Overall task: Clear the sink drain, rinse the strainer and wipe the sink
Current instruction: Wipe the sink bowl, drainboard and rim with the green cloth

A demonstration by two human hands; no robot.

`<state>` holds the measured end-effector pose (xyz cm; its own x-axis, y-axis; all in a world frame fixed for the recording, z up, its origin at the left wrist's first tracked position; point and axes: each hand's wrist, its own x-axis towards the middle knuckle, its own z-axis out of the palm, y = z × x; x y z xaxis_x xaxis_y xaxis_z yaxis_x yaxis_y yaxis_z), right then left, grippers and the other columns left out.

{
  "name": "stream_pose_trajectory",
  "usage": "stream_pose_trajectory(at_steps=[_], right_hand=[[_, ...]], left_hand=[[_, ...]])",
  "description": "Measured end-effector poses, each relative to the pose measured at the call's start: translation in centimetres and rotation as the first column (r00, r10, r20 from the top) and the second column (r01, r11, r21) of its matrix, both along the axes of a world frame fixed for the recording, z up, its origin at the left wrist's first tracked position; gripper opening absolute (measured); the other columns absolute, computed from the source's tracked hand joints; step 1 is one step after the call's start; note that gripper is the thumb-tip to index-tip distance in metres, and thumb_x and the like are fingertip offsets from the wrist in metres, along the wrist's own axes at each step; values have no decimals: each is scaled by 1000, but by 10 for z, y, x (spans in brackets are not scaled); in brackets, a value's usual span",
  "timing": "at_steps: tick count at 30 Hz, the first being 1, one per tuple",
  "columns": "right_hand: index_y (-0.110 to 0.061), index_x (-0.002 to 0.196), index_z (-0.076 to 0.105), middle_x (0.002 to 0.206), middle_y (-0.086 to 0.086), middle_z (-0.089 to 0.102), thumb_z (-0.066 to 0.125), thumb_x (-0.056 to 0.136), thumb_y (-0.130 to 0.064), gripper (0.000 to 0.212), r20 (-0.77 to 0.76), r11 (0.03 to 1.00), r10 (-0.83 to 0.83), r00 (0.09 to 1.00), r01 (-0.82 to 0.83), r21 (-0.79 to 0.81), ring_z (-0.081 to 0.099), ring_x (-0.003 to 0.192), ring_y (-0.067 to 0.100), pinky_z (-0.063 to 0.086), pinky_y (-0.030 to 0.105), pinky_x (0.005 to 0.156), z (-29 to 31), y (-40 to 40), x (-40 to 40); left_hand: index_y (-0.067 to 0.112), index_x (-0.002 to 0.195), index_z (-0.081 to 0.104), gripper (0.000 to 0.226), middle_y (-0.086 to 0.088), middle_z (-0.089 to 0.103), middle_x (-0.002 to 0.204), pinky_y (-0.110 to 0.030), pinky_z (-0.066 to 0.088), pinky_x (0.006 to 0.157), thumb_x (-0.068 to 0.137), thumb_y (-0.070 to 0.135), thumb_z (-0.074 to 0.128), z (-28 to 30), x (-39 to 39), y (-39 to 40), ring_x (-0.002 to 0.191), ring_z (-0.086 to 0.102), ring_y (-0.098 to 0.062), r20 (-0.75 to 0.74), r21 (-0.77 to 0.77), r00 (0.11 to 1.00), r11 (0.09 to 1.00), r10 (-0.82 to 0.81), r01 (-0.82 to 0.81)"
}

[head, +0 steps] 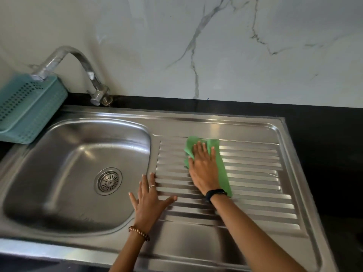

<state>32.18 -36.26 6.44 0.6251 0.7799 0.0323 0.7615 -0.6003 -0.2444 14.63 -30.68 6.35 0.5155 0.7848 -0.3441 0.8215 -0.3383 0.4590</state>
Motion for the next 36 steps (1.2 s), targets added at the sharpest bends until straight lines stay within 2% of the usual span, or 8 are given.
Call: stream_pose_trajectory(at_steps=[5, 9, 14, 21, 24, 27, 32, 36], right_hand=[[-8, 146, 22, 157, 11, 20, 20, 100, -30, 51, -2, 964, 265, 964, -264, -41, 13, 146, 26, -9, 50, 116, 4, 82, -44], [-8, 144, 30, 155, 9, 26, 23, 100, -33, 51, 7, 872, 483, 876, -480, -92, 16, 146, 22, -10, 45, 117, 0, 111, -68], [-12, 148, 19, 157, 5, 21, 20, 100, -35, 53, 7, 823, 564, 826, -561, -88, 13, 146, 18, -13, 41, 116, -9, 92, -54], [-18, 149, 14, 158, -1, 17, 20, 100, -35, 52, -3, 864, 502, 865, -502, -44, 13, 146, 14, -10, 37, 117, -9, 36, -23], [-21, 148, 15, 157, -4, 19, 19, 101, -36, 50, 2, 902, 430, 903, -430, -31, 16, 145, 12, -8, 38, 118, -8, 0, -1], [-23, 148, 17, 157, -6, 22, 18, 100, -36, 50, 11, 941, 335, 942, -335, -42, 18, 145, 11, -7, 42, 120, -5, -45, 25], [-23, 148, 18, 156, -5, 23, 22, 100, -37, 51, 40, 998, 44, 998, -42, -54, 17, 145, 13, -15, 48, 116, -4, -126, 72], [-16, 149, 13, 158, 1, 19, 19, 99, -36, 54, 90, 974, -172, 981, 183, -131, 14, 146, 17, -18, 51, 112, 3, -167, 100]], left_hand=[[20, 146, -10, 109, -6, -9, 158, -53, -4, 114, 73, 61, 61, -2, 6, 1, 146, -1, -22, -52, 20, 998, 1000, 19, -18], [14, 145, -13, 108, -4, -14, 157, -50, -10, 114, 77, 55, 59, -2, 4, -2, 145, -10, -17, -77, 9, 996, 999, 44, -44], [9, 143, -17, 120, -6, -19, 156, -48, -19, 108, 70, 69, 55, -1, 1, -4, 144, -14, -17, -78, 5, 993, 996, 86, -86], [14, 146, -5, 95, -6, -10, 157, -49, -24, 104, 81, 64, 43, 5, 1, -17, 144, -10, -17, -84, 134, 996, 991, 5, 6], [20, 147, -2, 81, -6, -11, 157, -53, -21, 107, 87, 57, 38, 10, 5, -24, 144, -11, -19, -85, 196, 993, 975, -86, 101], [24, 147, -3, 81, -4, -15, 156, -55, -18, 109, 86, 60, 38, 15, 25, -43, 144, -13, -22, -108, 179, 970, 955, -218, 235], [30, 146, -3, 81, 2, -16, 157, -56, -14, 111, 84, 63, 38, 17, 73, -103, 145, -12, -18, -83, 129, 892, 883, -444, 452], [26, 147, 1, 76, 6, -11, 157, -60, -16, 108, 88, 59, 35, 16, 101, -135, 145, -12, -13, -50, 41, 862, 861, -504, 506]])
